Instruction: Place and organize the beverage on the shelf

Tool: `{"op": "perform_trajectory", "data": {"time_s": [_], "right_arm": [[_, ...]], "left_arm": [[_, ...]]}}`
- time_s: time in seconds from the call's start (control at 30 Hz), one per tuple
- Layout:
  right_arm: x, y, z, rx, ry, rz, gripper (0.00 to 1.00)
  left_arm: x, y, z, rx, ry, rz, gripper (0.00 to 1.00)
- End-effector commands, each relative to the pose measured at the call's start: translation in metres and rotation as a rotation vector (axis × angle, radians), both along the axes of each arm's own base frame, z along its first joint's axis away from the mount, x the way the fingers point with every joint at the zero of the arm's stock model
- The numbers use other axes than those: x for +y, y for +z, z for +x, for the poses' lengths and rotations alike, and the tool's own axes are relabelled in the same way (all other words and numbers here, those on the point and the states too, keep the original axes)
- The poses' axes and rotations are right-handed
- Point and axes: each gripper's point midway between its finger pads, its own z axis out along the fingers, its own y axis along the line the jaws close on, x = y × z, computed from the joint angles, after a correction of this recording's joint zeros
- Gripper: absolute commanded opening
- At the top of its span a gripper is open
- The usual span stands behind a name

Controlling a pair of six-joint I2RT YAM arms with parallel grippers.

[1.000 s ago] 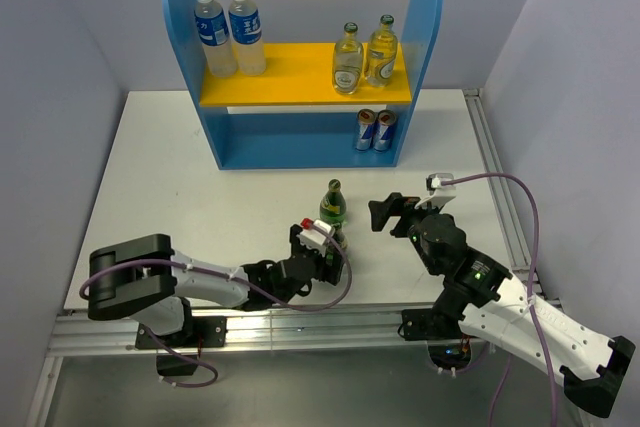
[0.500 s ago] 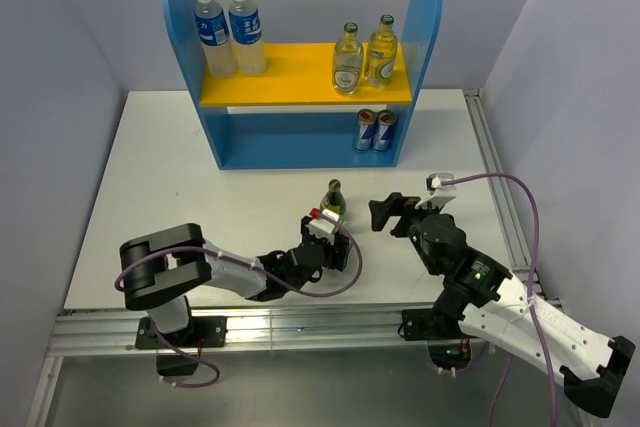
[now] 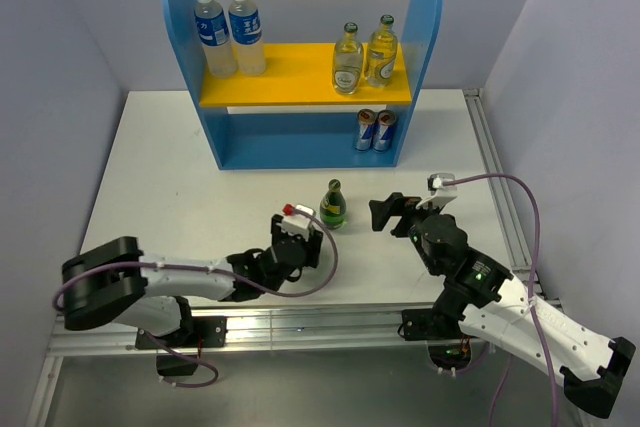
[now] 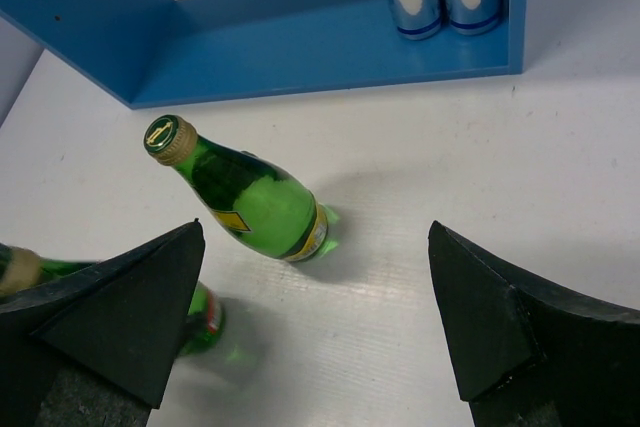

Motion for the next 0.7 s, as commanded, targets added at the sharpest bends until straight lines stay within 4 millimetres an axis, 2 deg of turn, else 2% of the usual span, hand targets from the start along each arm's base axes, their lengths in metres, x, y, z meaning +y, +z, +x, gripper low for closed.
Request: {"op": "perform_trajectory", "data": {"time_s": [0.0, 0.07, 0.17, 0.2, 0.27, 0.3, 0.37, 0.4, 0.43, 0.47, 0.57, 0.6, 0.67], "right_arm": [[0.002, 0.007, 0.001, -0.024, -0.001, 0.025, 1.00], [0.003, 0.007, 0.001, -0.023, 0.005, 0.020, 1.00], [0.006, 0.008, 0.001, -0.025, 0.016, 0.023, 1.00], [0.005, 0.007, 0.001, -0.023, 0.016, 0.021, 1.00], [0.005, 0.009, 0.000, -0.027, 0.017, 0.029, 1.00], [0.005, 0.009, 0.000, -0.028, 0.020, 0.031, 1.00], [0.004, 0.009, -0.001, -0.032, 0.019, 0.038, 1.00], [0.003, 0.009, -0.002, -0.032, 0.019, 0.040, 1.00], [0.004, 0.010, -0.002, -0.035, 0.021, 0.043, 1.00], [0.003, 0.010, -0.002, -0.033, 0.020, 0.045, 1.00], [0.004, 0.010, -0.002, -0.035, 0.021, 0.043, 1.00], [0.004, 0.010, -0.002, -0.035, 0.022, 0.044, 1.00], [0.004, 0.009, -0.002, -0.033, 0.022, 0.041, 1.00]], "left_arm": [[0.029, 0.062, 0.028, -0.100, 0.177, -0.125, 0.00], [0.042, 0.078, 0.039, -0.133, 0.201, -0.148, 0.00], [0.064, 0.093, 0.068, -0.176, 0.264, -0.149, 0.00], [0.075, 0.103, 0.084, -0.199, 0.307, -0.168, 0.00], [0.082, 0.105, 0.101, -0.212, 0.318, -0.158, 0.00], [0.096, 0.114, 0.120, -0.232, 0.367, -0.179, 0.00], [0.101, 0.110, 0.139, -0.228, 0.376, -0.170, 0.00], [0.114, 0.117, 0.154, -0.243, 0.418, -0.184, 0.00], [0.114, 0.113, 0.164, -0.242, 0.413, -0.183, 0.00], [0.125, 0.122, 0.179, -0.259, 0.443, -0.195, 0.00], [0.130, 0.118, 0.201, -0.263, 0.454, -0.185, 0.00], [0.136, 0.119, 0.214, -0.267, 0.472, -0.182, 0.00], [0.137, 0.122, 0.226, -0.275, 0.467, -0.196, 0.00]]}}
